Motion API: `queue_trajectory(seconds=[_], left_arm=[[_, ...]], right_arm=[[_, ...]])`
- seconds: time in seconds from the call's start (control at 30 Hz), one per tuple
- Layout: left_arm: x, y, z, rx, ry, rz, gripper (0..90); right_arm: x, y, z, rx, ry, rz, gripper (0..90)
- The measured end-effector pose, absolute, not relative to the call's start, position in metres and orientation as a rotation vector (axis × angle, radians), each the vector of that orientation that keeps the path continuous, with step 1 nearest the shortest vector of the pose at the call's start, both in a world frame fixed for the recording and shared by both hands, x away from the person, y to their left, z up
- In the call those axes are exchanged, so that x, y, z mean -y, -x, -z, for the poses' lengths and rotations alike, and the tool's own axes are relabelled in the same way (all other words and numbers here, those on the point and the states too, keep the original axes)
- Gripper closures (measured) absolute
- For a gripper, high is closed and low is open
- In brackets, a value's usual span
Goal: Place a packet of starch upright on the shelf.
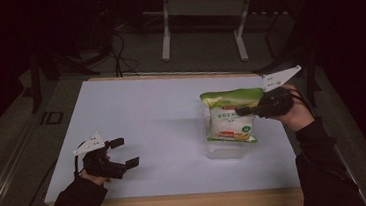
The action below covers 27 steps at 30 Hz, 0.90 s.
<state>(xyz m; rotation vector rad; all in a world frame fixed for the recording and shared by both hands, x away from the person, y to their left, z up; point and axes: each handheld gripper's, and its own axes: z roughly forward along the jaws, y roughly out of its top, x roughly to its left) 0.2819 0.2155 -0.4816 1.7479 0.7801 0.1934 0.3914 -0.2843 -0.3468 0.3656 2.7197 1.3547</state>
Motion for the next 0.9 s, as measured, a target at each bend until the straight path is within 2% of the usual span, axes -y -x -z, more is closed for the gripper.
queue_trajectory(seconds=[0.5, 0.9], left_arm=[[-0.217, -0.281, 0.483, -0.78, -1.748, -0.192, 0.1], [-0.216, -0.282, 0.483, -0.775, -1.748, -0.194, 0.1]], right_arm=[[0.272, -0.398, 0.366, -2.741, -0.375, -1.42, 83.2], [0.284, -0.392, 0.348, -2.716, -0.37, -1.362, 83.2]])
